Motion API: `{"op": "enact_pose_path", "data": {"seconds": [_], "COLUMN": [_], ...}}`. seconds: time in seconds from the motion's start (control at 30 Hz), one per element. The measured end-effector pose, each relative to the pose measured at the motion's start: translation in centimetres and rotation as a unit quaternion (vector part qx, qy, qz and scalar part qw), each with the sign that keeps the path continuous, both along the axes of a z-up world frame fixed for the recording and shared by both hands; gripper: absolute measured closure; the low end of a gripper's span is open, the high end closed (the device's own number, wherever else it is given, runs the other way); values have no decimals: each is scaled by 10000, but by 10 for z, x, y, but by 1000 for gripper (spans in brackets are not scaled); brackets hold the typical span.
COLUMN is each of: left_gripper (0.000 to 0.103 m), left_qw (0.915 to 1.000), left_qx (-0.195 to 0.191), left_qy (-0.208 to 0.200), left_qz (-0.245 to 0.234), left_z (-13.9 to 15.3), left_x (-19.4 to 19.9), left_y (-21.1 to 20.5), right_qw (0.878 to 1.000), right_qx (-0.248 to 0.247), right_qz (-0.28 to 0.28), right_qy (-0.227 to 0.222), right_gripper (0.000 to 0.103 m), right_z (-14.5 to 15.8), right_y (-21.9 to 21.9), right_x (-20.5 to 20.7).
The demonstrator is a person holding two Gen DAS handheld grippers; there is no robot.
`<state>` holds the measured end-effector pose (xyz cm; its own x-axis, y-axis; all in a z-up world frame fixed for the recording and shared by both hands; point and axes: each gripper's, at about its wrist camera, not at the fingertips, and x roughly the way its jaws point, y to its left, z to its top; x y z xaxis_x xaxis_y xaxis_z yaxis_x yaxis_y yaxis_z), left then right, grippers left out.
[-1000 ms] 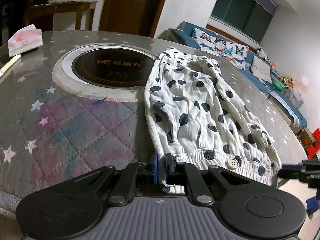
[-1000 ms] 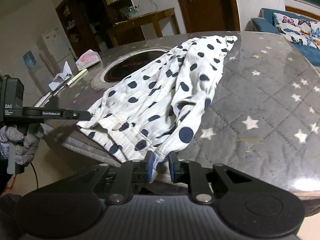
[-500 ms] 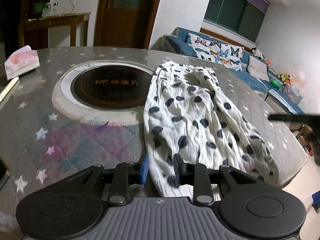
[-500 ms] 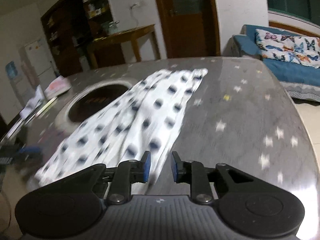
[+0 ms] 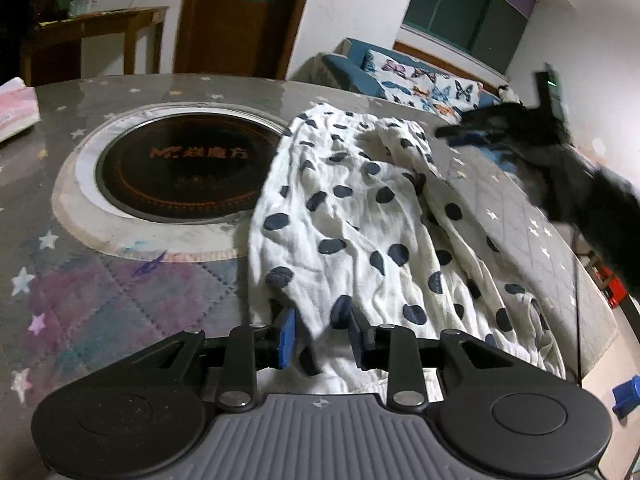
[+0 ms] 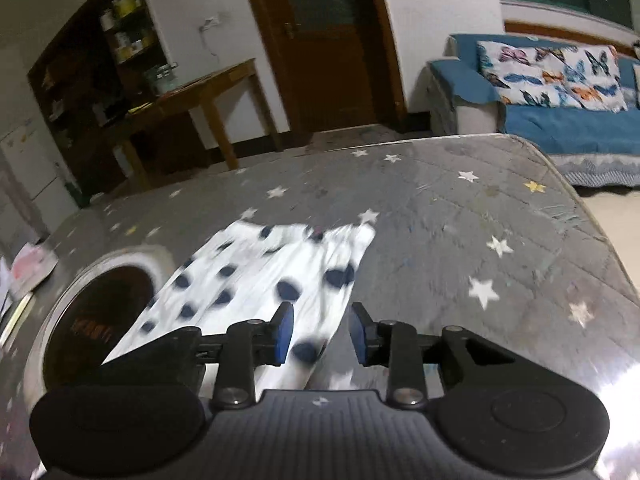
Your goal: Fold clothes
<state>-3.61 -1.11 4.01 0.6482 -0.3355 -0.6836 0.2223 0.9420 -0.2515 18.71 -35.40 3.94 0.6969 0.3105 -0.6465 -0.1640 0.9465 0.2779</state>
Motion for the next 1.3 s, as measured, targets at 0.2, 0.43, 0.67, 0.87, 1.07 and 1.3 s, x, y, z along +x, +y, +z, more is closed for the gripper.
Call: {"op": "enact_pose_path", "data": {"seconds": [0.2, 0.43, 0.67, 0.87, 1.07, 1.3], "left_gripper": [68, 68, 68, 63, 63, 63], "left_qw": [9987, 9967, 9938, 9937, 9946, 9970], "left_qx": [-72, -2, 147, 193, 276, 548], "left_qy": [-69, -359, -698, -777, -779, -506], "left_qz": [-498, -731, -851, -783, -627, -210], "left_z": [3, 15, 28, 32, 32, 20], "left_x": [5, 2, -3, -7, -11, -6], "left_y": [-26, -46, -62, -63, -54, -35], "right_qw": [9979, 9965, 9993, 9932, 9832, 9639], "right_qx": [558, 741, -169, -1010, -1549, -2295], "right_qz": [-210, -219, -271, -488, -960, -1246], "right_qy": [258, 308, -205, -325, 141, 511], "right_gripper": [72, 99, 100, 100, 99, 85], "right_z": [-20, -27, 12, 31, 7, -30], "right_y": [-10, -19, -26, -42, -75, -88], "right_x": [40, 47, 30, 18, 13, 5]}}
